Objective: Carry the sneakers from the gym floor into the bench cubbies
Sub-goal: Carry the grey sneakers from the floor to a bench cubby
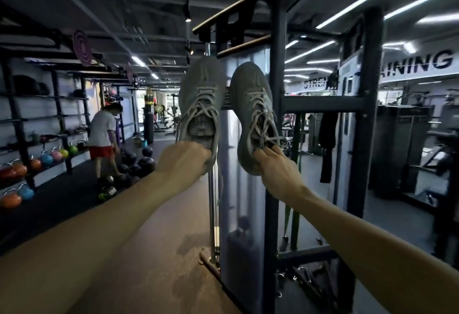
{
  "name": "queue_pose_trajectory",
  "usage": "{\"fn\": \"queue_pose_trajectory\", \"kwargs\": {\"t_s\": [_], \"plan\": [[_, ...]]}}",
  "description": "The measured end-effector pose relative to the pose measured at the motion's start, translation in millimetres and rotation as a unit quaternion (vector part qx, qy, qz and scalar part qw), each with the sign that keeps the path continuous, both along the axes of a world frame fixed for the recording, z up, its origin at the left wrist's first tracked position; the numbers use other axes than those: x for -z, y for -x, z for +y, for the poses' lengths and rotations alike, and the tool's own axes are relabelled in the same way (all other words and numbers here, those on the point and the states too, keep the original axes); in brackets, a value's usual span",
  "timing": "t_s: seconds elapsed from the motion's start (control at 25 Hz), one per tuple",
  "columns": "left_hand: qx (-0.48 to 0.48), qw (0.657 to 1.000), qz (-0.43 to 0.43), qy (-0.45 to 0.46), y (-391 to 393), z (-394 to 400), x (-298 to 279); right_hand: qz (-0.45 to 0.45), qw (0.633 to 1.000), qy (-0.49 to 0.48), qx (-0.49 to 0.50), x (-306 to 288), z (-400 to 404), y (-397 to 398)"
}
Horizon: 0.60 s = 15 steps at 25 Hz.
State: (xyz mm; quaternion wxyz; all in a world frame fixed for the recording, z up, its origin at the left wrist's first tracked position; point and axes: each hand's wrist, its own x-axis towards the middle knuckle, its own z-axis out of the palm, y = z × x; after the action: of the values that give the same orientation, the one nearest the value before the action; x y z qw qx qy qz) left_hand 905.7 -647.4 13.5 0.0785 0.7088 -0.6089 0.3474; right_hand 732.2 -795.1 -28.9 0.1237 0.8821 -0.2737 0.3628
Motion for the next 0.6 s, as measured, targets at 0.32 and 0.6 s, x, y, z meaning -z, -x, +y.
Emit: {"fn": "queue_pose_trajectory", "kwargs": {"t_s": [0.32,0.6], "plan": [[0.108,0.994,-0.027,0.019,115.1,66.2,-30.2,-0.01,0.992,0.026,0.121,-42.8,108.3,146.4],[0.29,0.957,0.01,0.009,207.3,133.2,-23.0,-0.014,0.962,0.019,0.272,-30.8,246.7,269.0]]}}
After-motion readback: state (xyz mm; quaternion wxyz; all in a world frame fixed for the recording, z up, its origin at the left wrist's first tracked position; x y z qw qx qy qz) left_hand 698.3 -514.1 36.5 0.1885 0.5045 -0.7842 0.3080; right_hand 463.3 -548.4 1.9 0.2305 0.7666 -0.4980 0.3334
